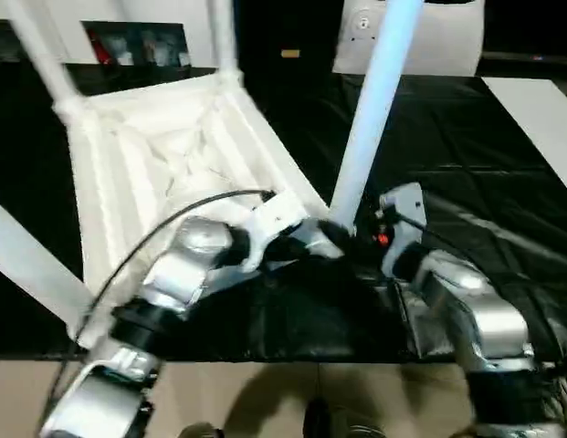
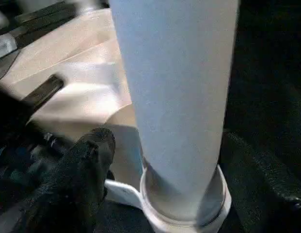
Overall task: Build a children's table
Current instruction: Rotate leg to tighten
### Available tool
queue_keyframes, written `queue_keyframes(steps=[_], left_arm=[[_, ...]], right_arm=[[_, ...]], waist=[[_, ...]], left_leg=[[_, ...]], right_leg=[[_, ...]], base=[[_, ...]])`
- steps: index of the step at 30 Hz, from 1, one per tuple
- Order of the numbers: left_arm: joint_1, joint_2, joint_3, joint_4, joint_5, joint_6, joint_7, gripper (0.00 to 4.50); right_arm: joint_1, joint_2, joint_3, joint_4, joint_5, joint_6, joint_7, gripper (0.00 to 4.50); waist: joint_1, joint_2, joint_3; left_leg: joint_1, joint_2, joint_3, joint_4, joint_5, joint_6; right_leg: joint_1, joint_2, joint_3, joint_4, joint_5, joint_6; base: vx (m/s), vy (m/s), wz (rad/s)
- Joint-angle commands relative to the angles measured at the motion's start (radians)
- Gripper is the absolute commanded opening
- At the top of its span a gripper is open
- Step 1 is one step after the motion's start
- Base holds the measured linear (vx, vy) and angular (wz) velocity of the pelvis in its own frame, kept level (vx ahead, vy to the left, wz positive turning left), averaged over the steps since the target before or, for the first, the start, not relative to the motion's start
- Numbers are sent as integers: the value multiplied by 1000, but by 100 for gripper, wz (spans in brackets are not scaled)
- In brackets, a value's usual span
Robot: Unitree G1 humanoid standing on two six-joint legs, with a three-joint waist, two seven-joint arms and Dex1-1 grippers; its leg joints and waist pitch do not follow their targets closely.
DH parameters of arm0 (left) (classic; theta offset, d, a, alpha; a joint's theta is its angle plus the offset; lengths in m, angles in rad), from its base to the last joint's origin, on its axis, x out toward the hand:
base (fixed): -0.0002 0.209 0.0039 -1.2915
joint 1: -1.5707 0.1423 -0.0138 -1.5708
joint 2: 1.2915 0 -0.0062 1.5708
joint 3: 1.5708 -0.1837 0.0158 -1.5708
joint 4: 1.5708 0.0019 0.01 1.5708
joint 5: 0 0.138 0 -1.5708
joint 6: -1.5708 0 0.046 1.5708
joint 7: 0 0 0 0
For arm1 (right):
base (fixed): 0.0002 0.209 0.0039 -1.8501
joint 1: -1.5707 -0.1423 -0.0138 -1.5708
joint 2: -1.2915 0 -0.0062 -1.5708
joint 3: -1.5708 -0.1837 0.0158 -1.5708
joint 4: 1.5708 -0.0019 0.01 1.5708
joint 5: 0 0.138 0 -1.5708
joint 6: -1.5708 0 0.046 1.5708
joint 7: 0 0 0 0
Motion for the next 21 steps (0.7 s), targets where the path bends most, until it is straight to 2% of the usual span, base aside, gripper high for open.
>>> queue_keyframes(steps=[1,2,3,5,8,12,14,16,19,20,21], left_arm=[[-1,2,-47,-6,-28,-79,-93,0],[-4,17,-52,5,-27,-112,-117,0],[-7,30,-58,16,-24,-137,-134,0],[-19,67,-76,43,-20,-186,-201,0],[-31,103,-98,64,-21,-230,-279,0],[-41,135,-124,79,-25,-276,-367,0],[-45,148,-137,86,-30,-297,-412,0],[-54,157,-148,99,-33,-329,-451,0],[-66,163,-162,114,-39,-364,-498,0],[-68,163,-164,114,-41,-369,-503,0],[-68,163,-164,115,-41,-370,-506,0]], right_arm=[[-2,-30,10,-2,21,-31,78,399],[-3,-56,11,4,29,-38,117,399],[-4,-78,14,9,34,-43,150,426],[-8,-143,30,28,55,-58,263,435],[-21,-187,45,51,78,-73,358,435],[-35,-232,74,81,89,-102,468,435],[-41,-254,87,90,98,-100,521,435],[-46,-274,100,93,116,-92,577,435],[-52,-293,123,106,128,-101,643,435],[-53,-295,127,110,127,-103,651,407],[-53,-295,128,112,126,-105,655,407]], waist=[[5,-1,-71],[8,-1,-71],[16,0,-70],[19,-4,-72],[23,-7,-76],[28,-13,-77],[33,-16,-78],[40,-15,-80],[46,-20,-80],[46,-20,-81],[48,-20,-81]], left_leg=[[-5,20,16,-64,-32,135],[-5,21,17,-65,-34,131],[-1,24,17,-66,-41,127],[5,28,19,-68,-43,122],[-5,27,24,-68,-17,141],[-2,24,30,-64,13,169],[-4,22,33,-63,22,170],[-1,25,35,-62,32,172],[-7,23,37,-58,41,175],[-9,23,37,-58,40,173],[-9,22,38,-58,36,167]], right_leg=[[76,-65,77,-71,-376,-68],[77,-66,78,-70,-378,-67],[74,-67,80,-71,-382,-68],[72,-65,88,-63,-358,-84],[79,-66,101,-45,-310,-119],[75,-68,110,-38,-282,-152],[75,-67,114,-34,-284,-156],[71,-67,118,-29,-270,-168],[72,-64,122,-19,-253,-173],[73,-64,123,-17,-255,-173],[73,-65,122,-20,-266,-167]], base=[[0,0,0],[0,0,0],[0,0,0],[0,0,0],[0,0,0],[0,0,0],[0,0,0],[0,0,0],[0,0,0],[0,0,0],[0,0,0]])
